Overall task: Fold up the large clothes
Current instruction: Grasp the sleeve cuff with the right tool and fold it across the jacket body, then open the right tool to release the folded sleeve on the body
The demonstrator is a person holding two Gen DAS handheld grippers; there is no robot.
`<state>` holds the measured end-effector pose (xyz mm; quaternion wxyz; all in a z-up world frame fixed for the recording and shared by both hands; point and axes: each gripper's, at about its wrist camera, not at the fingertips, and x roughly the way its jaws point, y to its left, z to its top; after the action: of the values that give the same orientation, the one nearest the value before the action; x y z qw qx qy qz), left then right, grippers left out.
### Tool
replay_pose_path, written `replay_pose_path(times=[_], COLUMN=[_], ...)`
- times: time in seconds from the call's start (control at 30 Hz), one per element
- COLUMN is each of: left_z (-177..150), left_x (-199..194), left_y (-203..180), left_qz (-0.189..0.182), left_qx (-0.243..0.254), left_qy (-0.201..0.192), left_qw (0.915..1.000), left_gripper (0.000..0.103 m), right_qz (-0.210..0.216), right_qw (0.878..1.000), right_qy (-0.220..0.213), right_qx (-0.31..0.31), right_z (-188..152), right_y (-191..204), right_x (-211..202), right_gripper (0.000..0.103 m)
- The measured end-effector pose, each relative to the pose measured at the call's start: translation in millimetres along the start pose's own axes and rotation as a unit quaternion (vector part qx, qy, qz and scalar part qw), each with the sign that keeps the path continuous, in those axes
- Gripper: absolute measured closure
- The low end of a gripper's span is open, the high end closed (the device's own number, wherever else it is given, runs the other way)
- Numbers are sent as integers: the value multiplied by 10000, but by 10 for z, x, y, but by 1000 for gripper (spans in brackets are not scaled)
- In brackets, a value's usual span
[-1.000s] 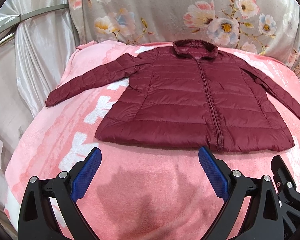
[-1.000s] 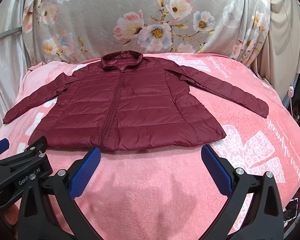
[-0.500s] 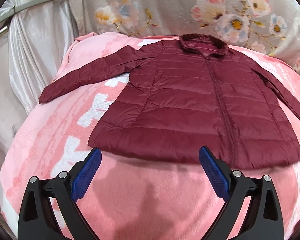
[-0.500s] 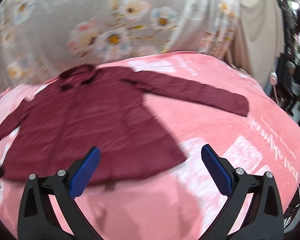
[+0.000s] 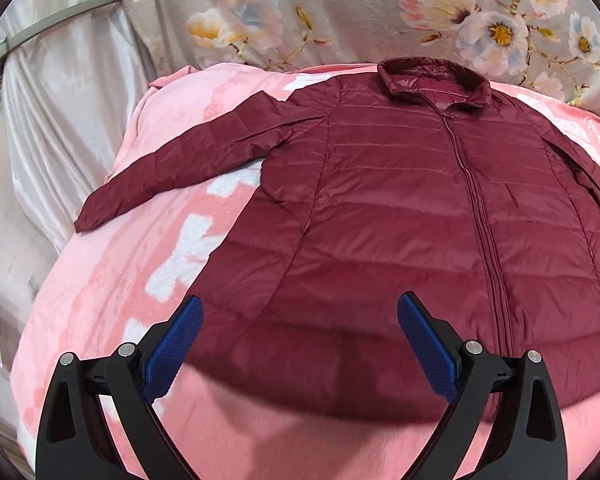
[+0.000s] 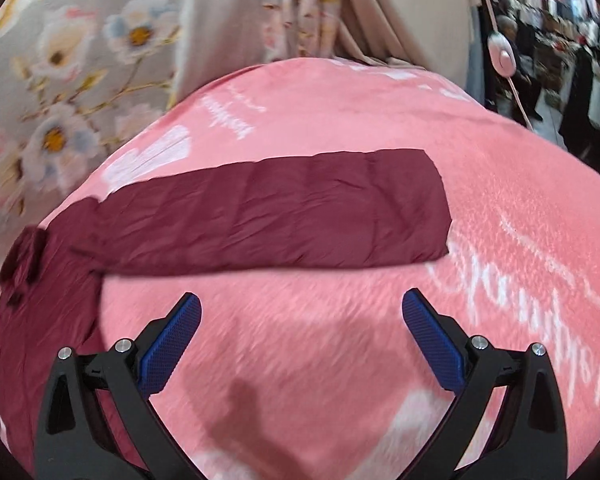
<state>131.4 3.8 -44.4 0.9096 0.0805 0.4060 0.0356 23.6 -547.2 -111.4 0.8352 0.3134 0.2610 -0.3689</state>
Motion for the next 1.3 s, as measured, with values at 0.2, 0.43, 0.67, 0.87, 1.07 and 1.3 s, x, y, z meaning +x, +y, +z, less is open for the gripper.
replay_pose_path(times=[0.2,0.43,0.67,0.87,1.07,1.3], left_z=[131,231,348,400,426,474], left_x=[174,396,548,586,557,655], left_y=[-87,-41,233,415,578,875], left_qz=[74,161,348,348,212,175], left_qx=[-11,-117,-390,-551,-709,-946], left_qy=[-58,45,75,74,83,117], left_qw=[10000,9998,9986,9978,9972,9953], left_gripper=[7,7,7,7,7,7], right_qz=[61,-11,403,1627,3007,3753], right_qw=[9971,9967,9982,9758,9227,8634], right_qy=[220,196,-443,-740,-246,522], right_qx=[727,789,13,-1257,-2401,-3330], right_z=[182,406,711,601,-201,-1432], right_y=[-261,-193,601,1943,3354,4428], right_x=[387,675,314,-358,-778,-844], right_gripper=[5,66,98,99,99,98])
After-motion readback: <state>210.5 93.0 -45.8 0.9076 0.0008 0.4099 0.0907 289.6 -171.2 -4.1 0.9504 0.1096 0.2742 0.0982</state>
